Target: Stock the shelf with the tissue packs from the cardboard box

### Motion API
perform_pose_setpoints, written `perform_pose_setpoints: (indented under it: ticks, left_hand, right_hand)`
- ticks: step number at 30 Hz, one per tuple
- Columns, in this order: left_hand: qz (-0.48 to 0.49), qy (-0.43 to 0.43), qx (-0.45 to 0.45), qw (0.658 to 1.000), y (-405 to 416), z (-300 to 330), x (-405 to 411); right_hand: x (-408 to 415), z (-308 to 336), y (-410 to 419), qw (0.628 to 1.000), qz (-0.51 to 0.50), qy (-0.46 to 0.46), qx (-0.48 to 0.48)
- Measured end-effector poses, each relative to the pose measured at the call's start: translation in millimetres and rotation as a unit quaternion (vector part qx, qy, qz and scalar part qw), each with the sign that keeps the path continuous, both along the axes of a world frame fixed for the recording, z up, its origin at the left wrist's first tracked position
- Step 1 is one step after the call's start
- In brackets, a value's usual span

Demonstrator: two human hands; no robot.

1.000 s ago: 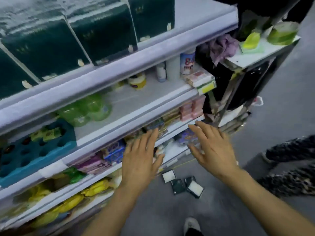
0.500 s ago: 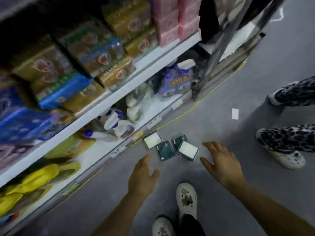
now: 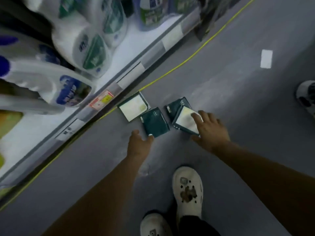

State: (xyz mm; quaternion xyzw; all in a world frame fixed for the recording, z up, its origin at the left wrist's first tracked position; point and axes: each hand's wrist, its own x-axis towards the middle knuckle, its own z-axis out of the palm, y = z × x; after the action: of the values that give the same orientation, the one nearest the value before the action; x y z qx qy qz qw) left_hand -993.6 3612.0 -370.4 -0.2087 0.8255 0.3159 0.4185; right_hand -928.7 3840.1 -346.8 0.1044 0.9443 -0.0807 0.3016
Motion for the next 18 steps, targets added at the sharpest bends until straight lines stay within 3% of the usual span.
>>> perform_pose_setpoints:
  ticks: [5, 13, 16, 18]
  left_hand:
    - [0.011, 0.032, -0.011, 0.999, 13.6, -47.1, -10.2]
    - [0.163, 0.051, -0.035, 0.985, 49.1, -88.8, -19.5]
    - [0.198, 0.01, -0.031, 0.98, 55.5, -79.7, -16.6]
    - [0.225, -0.007, -0.012, 0.974, 55.0, -62.2, -12.2]
  right_hand:
    - [-6.4, -49.4, -7.7, 1.0, -0.007, 0.006, 0.02]
    - [-3.9, -82.4, -7.7, 0.999, -0.006, 0.044, 0.017]
    - [-0.8, -72.1, -3.4, 0.998, -0.028, 0.051, -0.036]
    - [5.5, -59.0, -0.9, 0.988, -0.099, 0.041, -0.114]
